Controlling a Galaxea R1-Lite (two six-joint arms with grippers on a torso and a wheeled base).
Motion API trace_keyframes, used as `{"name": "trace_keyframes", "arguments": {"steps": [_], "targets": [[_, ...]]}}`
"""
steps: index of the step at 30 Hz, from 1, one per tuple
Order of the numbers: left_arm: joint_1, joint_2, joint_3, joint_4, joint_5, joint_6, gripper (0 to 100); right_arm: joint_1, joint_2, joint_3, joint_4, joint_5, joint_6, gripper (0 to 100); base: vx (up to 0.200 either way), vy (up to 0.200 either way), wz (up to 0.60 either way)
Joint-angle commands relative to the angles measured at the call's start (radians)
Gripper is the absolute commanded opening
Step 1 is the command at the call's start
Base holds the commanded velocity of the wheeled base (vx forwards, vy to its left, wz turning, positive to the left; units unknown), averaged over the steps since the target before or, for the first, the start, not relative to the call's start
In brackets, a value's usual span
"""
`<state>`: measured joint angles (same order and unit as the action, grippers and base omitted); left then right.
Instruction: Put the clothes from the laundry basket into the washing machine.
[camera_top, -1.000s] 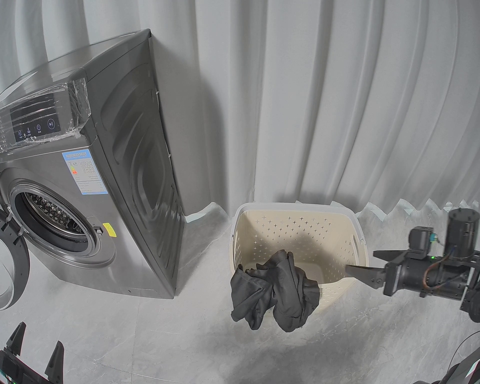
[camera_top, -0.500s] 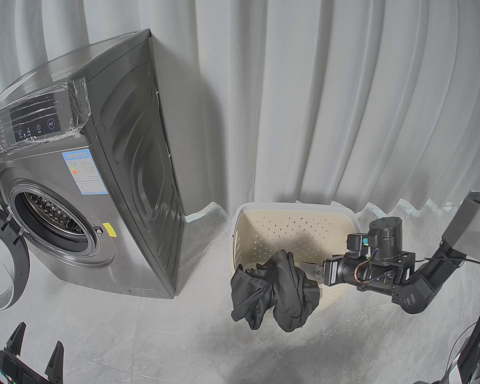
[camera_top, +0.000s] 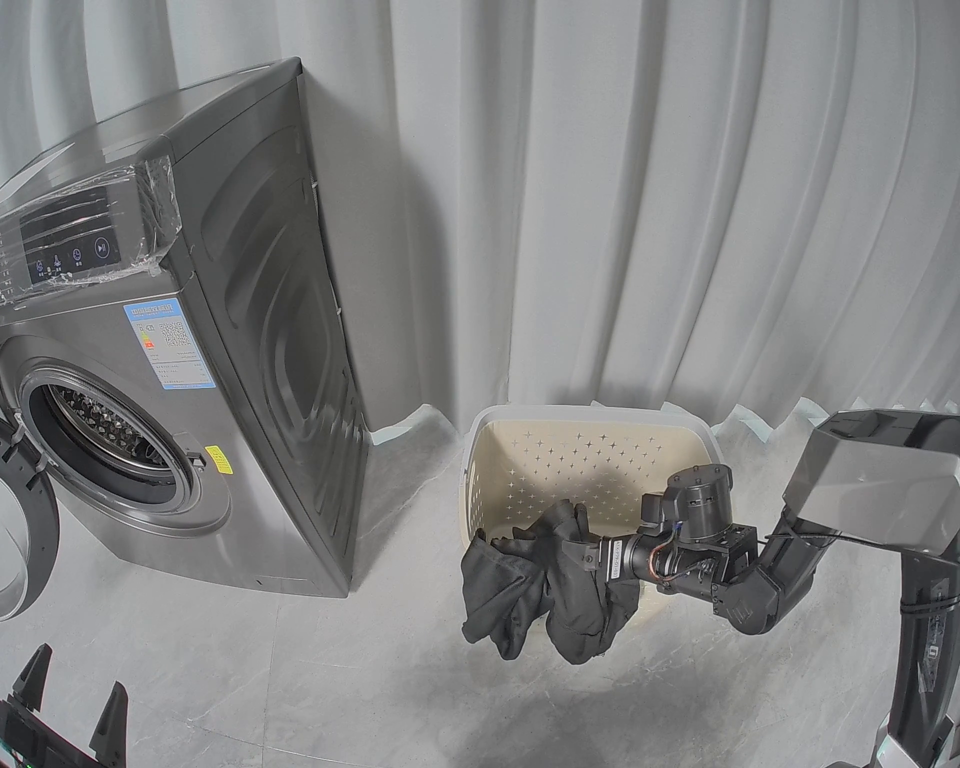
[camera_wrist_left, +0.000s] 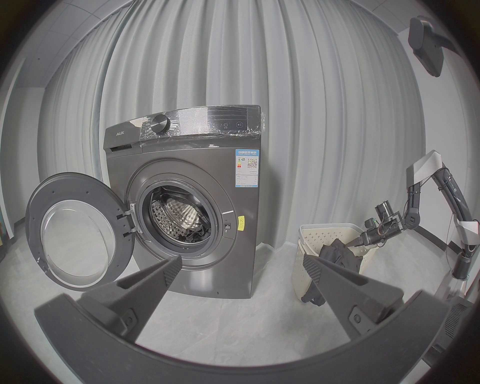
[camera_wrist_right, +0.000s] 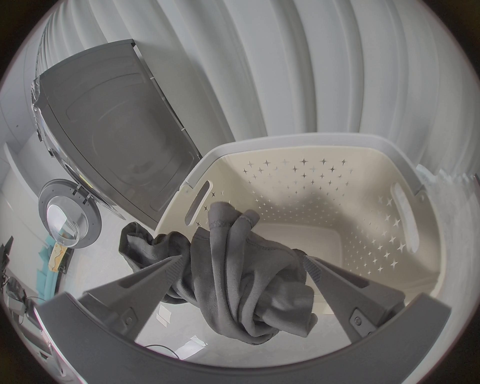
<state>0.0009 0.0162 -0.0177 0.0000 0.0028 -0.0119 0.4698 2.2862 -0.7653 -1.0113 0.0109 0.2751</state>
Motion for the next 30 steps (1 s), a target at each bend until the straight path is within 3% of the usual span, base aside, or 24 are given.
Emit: {"name": "trace_keyframes", "arguments": {"steps": [1,23,24,30], "targets": [[0.001,-0.016,0.016,0.0,0.0,0.0,100,0.001,0.05,-0.029,0.0,0.0,0.004,100,0.0,0.0,0.0],[0.001,-0.016,0.018,0.002,0.0,0.0,100,0.023,0.148,-0.123,-0.004,0.008,0.056,100,0.0,0.0,0.0],[0.001,-0.016,0.016,0.002,0.002,0.0,100,0.024,0.154,-0.124,-0.004,0.009,0.058,0,0.0,0.0,0.0],[0.001,-0.016,0.018,0.002,0.002,0.0,100,0.024,0.147,-0.12,-0.009,0.009,0.059,0,0.0,0.0,0.0]]}}
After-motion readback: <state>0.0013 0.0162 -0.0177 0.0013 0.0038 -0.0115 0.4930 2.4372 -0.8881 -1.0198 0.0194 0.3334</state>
